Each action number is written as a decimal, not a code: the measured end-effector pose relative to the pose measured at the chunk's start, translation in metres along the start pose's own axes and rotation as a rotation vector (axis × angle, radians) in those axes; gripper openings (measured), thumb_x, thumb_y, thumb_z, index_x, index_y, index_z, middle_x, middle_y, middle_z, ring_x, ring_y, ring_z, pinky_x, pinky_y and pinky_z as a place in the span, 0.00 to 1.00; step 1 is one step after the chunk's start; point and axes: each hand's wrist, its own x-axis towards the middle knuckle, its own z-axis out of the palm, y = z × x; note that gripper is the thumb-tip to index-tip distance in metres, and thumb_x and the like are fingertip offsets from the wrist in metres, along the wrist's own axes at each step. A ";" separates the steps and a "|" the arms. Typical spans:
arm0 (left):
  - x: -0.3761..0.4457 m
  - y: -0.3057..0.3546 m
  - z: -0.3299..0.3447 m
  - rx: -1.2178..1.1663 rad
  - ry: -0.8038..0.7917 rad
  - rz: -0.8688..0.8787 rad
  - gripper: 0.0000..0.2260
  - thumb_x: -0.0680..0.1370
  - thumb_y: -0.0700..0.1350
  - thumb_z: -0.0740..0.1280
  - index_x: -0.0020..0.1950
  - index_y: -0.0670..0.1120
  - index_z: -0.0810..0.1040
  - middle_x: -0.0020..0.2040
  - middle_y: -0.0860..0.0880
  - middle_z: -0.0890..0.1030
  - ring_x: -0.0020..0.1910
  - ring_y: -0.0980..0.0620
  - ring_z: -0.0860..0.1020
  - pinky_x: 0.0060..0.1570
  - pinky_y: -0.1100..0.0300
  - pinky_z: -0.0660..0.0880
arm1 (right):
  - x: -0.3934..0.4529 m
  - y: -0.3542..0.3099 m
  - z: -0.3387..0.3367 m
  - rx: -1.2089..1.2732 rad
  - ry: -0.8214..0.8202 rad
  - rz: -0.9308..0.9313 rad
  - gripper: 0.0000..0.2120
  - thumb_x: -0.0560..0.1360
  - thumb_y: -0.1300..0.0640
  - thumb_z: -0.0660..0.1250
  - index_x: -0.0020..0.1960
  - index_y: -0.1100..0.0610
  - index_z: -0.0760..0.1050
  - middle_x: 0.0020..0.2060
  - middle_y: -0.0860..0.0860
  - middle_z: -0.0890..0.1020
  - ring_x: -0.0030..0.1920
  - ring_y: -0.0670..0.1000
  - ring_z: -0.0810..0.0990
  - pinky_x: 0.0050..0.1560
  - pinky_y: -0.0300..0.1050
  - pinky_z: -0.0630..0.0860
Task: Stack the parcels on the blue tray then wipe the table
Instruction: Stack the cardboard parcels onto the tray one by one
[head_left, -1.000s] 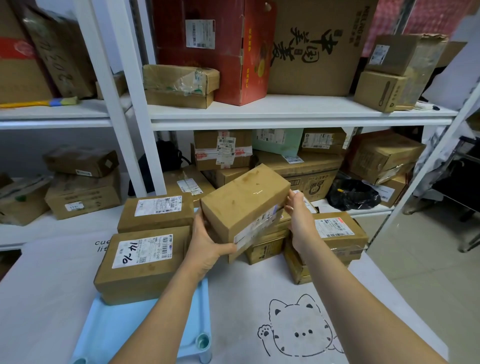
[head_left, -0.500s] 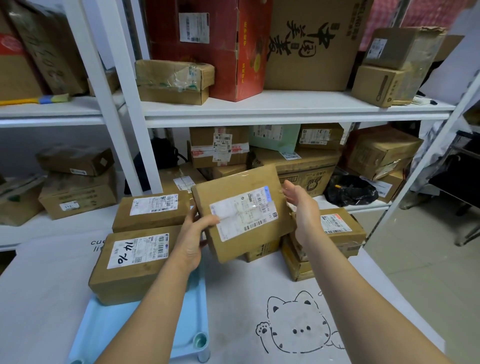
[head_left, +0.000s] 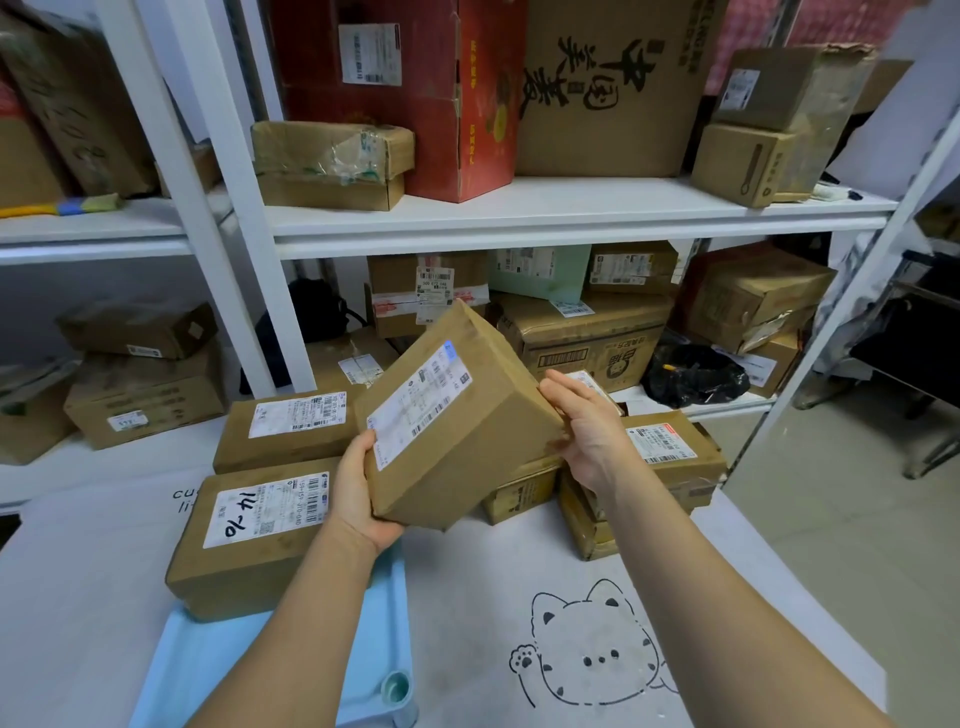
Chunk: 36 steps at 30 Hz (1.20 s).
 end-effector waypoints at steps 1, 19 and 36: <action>0.001 -0.001 -0.002 -0.012 -0.001 -0.011 0.14 0.77 0.55 0.62 0.56 0.52 0.81 0.43 0.46 0.85 0.44 0.46 0.80 0.47 0.51 0.76 | -0.001 -0.001 0.002 -0.010 -0.025 0.018 0.08 0.73 0.59 0.71 0.51 0.51 0.80 0.52 0.53 0.82 0.55 0.53 0.79 0.51 0.49 0.76; -0.009 -0.009 0.000 -0.006 -0.081 -0.388 0.24 0.76 0.62 0.56 0.63 0.50 0.77 0.59 0.38 0.80 0.57 0.31 0.77 0.45 0.38 0.79 | -0.001 -0.014 0.012 -0.342 0.051 -0.229 0.09 0.77 0.47 0.65 0.45 0.53 0.75 0.35 0.48 0.74 0.35 0.47 0.71 0.32 0.39 0.72; -0.002 -0.009 0.006 -0.006 0.083 -0.126 0.17 0.70 0.56 0.67 0.56 0.51 0.79 0.55 0.44 0.81 0.56 0.41 0.77 0.49 0.45 0.75 | 0.012 -0.004 -0.005 -0.353 0.010 -0.093 0.20 0.76 0.38 0.58 0.53 0.54 0.75 0.50 0.51 0.79 0.49 0.50 0.77 0.40 0.44 0.77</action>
